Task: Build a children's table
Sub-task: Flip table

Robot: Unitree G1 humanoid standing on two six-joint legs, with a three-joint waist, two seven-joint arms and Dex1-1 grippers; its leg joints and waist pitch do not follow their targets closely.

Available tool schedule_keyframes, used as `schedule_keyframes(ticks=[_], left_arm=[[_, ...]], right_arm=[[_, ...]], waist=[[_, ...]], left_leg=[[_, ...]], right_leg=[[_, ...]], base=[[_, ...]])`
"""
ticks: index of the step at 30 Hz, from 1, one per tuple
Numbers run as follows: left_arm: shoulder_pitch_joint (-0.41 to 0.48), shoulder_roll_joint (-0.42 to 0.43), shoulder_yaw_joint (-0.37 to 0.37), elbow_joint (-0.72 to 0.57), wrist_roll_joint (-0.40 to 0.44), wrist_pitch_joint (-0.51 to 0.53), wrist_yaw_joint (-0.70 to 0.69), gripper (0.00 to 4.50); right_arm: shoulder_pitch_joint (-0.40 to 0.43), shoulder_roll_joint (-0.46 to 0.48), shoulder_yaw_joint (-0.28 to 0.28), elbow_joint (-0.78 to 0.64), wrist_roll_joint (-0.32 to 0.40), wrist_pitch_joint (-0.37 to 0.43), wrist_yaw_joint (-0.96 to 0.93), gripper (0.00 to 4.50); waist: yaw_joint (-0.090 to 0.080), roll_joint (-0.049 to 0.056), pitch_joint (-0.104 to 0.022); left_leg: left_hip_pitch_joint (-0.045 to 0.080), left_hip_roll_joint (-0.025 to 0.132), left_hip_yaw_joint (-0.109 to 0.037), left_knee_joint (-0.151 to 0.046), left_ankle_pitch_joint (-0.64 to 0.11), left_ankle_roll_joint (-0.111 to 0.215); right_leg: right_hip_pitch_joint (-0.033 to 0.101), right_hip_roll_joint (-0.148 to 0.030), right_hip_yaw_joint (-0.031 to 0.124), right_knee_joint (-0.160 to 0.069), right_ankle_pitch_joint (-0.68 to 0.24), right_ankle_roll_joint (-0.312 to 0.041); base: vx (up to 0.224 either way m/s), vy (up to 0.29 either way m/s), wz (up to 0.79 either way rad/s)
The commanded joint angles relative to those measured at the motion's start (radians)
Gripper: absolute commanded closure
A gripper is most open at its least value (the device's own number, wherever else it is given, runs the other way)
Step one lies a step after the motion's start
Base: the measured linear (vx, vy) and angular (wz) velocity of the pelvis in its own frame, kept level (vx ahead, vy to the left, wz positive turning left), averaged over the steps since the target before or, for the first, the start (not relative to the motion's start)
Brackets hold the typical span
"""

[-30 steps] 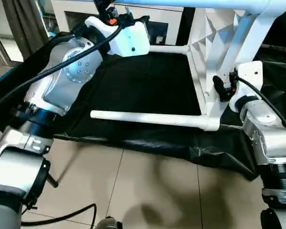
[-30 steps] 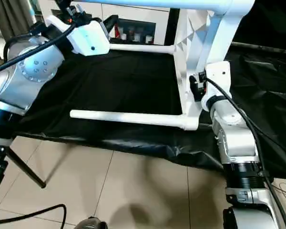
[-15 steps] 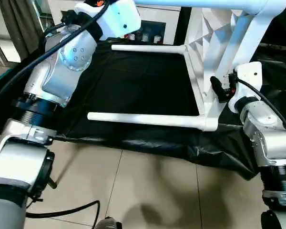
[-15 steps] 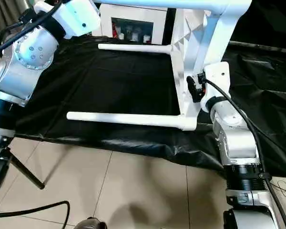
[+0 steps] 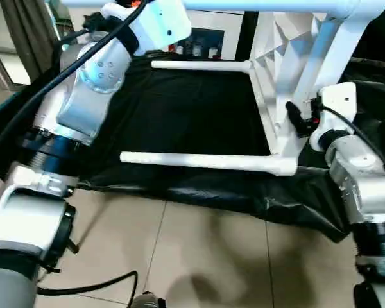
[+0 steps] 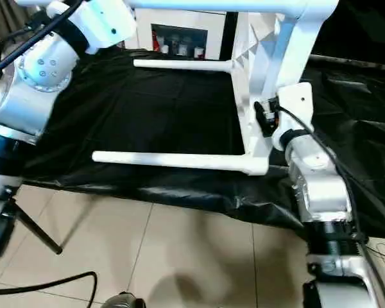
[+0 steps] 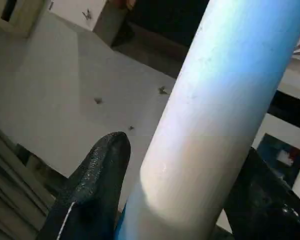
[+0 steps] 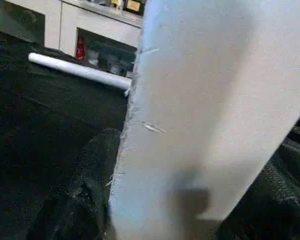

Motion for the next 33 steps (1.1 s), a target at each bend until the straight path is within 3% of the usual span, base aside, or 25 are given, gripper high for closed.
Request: schedule_keyframes(ticks=[1,3,4,8,10,12,13,16,18,20,21,23,24,26,30,33], left_arm=[[0.003,-0.064,0.099,-0.003,-0.177,0.052,0.012,1.99],[-0.002,-0.069,0.115,0.002,-0.188,0.058,0.022,2.0],[-0.009,-0.085,0.147,0.006,-0.218,0.076,0.04,2.0],[-0.017,-0.155,0.26,-0.004,-0.317,0.151,0.094,2.0],[-0.028,-0.195,0.332,-0.009,-0.385,0.197,0.129,2.0],[-0.03,-0.207,0.354,-0.009,-0.4,0.21,0.142,2.0],[-0.028,-0.222,0.38,-0.009,-0.421,0.224,0.151,2.0],[-0.013,-0.254,0.424,-0.018,-0.457,0.251,0.175,2.0],[-0.002,-0.265,0.432,-0.023,-0.462,0.261,0.182,2.0],[0.034,-0.291,0.44,-0.046,-0.44,0.289,0.191,2.0],[0.05,-0.298,0.436,-0.057,-0.431,0.299,0.197,2.0],[0.108,-0.296,0.399,-0.08,-0.388,0.309,0.213,2.0],[0.108,-0.296,0.399,-0.08,-0.388,0.309,0.213,2.0],[0.126,-0.289,0.389,-0.082,-0.379,0.313,0.222,2.0],[0.134,-0.276,0.386,-0.076,-0.372,0.3,0.22,2.11],[0.142,-0.258,0.374,-0.084,-0.359,0.292,0.208,2.23]], right_arm=[[-0.054,-0.046,0.017,0.023,-0.026,-0.038,0.084,1.98],[-0.071,-0.059,0.014,0.037,-0.031,-0.047,0.087,2.0],[-0.097,-0.078,0.009,0.054,-0.037,-0.056,0.091,2.01],[-0.195,-0.148,0.009,0.133,-0.063,-0.107,0.114,2.05],[-0.279,-0.192,0.016,0.207,-0.085,-0.152,0.131,2.05],[-0.319,-0.207,0.018,0.245,-0.095,-0.175,0.136,2.05],[-0.393,-0.228,0.021,0.31,-0.105,-0.208,0.148,2.05],[-0.515,-0.256,0.038,0.407,-0.127,-0.262,0.172,2.05],[-0.559,-0.264,0.045,0.439,-0.135,-0.279,0.184,2.05],[-0.653,-0.276,0.069,0.519,-0.151,-0.327,0.233,2.05],[-0.684,-0.279,0.079,0.55,-0.157,-0.346,0.257,2.05],[-0.752,-0.277,0.114,0.619,-0.182,-0.406,0.328,1.65],[-0.752,-0.277,0.114,0.619,-0.182,-0.406,0.328,1.65],[-0.782,-0.268,0.121,0.662,-0.195,-0.444,0.338,1.53],[-0.8,-0.256,0.124,0.696,-0.203,-0.495,0.332,1.17],[-0.818,-0.238,0.111,0.754,-0.193,-0.606,0.331,0.82]], waist=[[0.001,-0.011,-0.074],[0.001,-0.014,-0.076],[0.004,-0.014,-0.076],[0.011,-0.012,-0.079],[0.018,-0.01,-0.081],[0.022,-0.007,-0.079],[0.023,-0.008,-0.077],[0.021,-0.002,-0.079],[0.015,0.0,-0.082],[0.007,-0.013,-0.083],[0.007,-0.014,-0.082],[0.008,-0.024,-0.08],[0.007,-0.022,-0.079],[0.006,-0.03,-0.077],[0.007,-0.029,-0.074],[0.006,-0.03,-0.079]], left_leg=[[0.032,0.071,-0.042,-0.079,-0.222,-0.033],[0.027,0.068,-0.04,-0.075,-0.195,-0.016],[0.024,0.065,-0.037,-0.07,-0.165,0.008],[0.022,0.063,-0.031,-0.061,-0.11,0.049],[0.023,0.061,-0.029,-0.055,-0.1,0.066],[0.02,0.06,-0.028,-0.053,-0.103,0.078],[0.019,0.06,-0.028,-0.053,-0.107,0.084],[0.017,0.063,-0.032,-0.052,-0.119,0.087],[0.019,0.069,-0.036,-0.051,-0.128,0.086],[0.012,0.069,-0.037,-0.047,-0.114,0.099],[0.01,0.068,-0.035,-0.045,-0.109,0.106],[0.007,0.071,-0.033,-0.041,-0.108,0.127],[0.007,0.071,-0.034,-0.04,-0.113,0.13],[0.008,0.072,-0.033,-0.041,-0.11,0.126],[0.014,0.075,-0.034,-0.046,-0.134,0.101],[0.017,0.078,-0.036,-0.046,-0.136,0.08]], right_leg=[[0.041,-0.077,0.051,-0.08,-0.131,-0.214],[0.046,-0.077,0.05,-0.079,-0.128,-0.221],[0.046,-0.078,0.05,-0.079,-0.134,-0.223],[0.045,-0.074,0.046,-0.076,-0.124,-0.241],[0.043,-0.072,0.045,-0.075,-0.124,-0.248],[0.041,-0.07,0.043,-0.077,-0.14,-0.251],[0.04,-0.07,0.043,-0.077,-0.148,-0.246],[0.037,-0.065,0.039,-0.074,-0.143,-0.26],[0.033,-0.063,0.037,-0.069,-0.105,-0.269],[0.037,-0.066,0.035,-0.062,-0.063,-0.286],[0.037,-0.065,0.036,-0.063,-0.059,-0.284],[0.034,-0.069,0.037,-0.062,-0.06,-0.286],[0.033,-0.07,0.038,-0.062,-0.07,-0.285],[0.031,-0.067,0.039,-0.062,-0.081,-0.274],[0.025,-0.064,0.039,-0.064,-0.09,-0.267],[0.023,-0.065,0.039,-0.056,-0.044,-0.272]], base=[[0.0,0.0,0.0],[0.0,0.0,0.0],[0.0,0.0,0.0],[0.0,0.0,0.0],[0.0,0.0,0.0],[0.0,0.0,0.0],[0.0,0.0,0.0],[0.0,0.0,0.0],[0.0,0.0,0.0],[0.0,0.0,0.0],[0.0,0.0,0.0],[0.0,0.0,0.0],[0.0,0.0,0.0],[0.0,0.0,0.0],[0.0,0.0,0.0],[0.0,0.0,0.0]])
